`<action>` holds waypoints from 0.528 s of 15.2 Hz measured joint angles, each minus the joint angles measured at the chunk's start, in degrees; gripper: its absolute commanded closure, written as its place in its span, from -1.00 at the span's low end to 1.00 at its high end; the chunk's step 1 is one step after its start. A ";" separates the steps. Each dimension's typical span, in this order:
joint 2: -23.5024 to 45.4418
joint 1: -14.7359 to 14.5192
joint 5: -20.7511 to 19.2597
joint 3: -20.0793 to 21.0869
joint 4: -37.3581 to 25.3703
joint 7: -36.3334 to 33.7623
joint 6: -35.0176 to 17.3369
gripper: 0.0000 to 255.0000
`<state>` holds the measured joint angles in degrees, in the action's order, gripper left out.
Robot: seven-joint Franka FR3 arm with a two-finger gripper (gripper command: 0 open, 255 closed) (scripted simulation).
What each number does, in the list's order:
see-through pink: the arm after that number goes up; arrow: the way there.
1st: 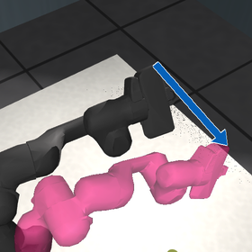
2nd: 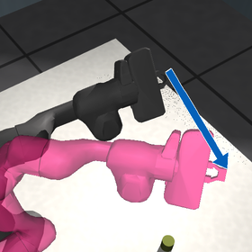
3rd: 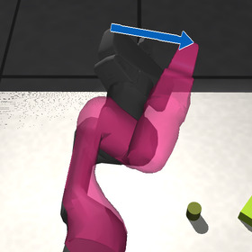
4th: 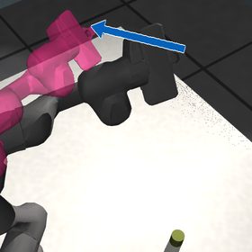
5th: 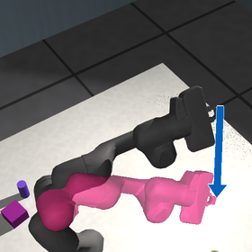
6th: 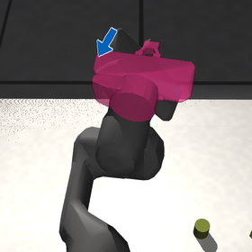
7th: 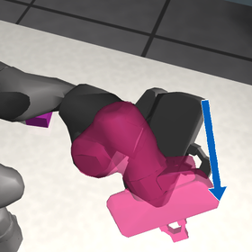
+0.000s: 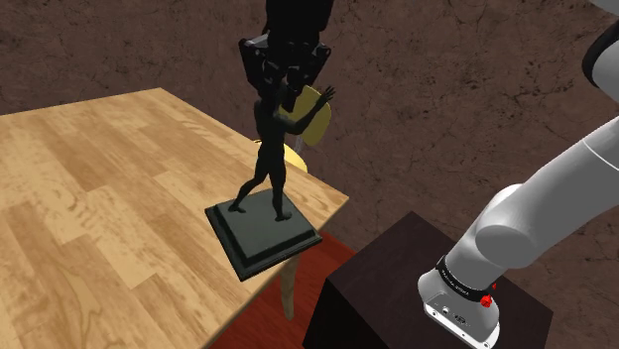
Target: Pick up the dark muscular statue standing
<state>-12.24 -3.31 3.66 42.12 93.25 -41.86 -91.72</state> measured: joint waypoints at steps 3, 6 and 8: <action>1.50 0.32 -1.08 0.35 -2.56 -0.34 4.67 1.00; 3.08 0.45 -2.14 0.88 -6.19 -0.90 7.76 1.00; 4.39 0.41 -3.02 1.46 -8.98 -1.47 9.65 1.00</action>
<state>-7.85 -2.89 0.64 43.57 84.27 -43.33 -82.07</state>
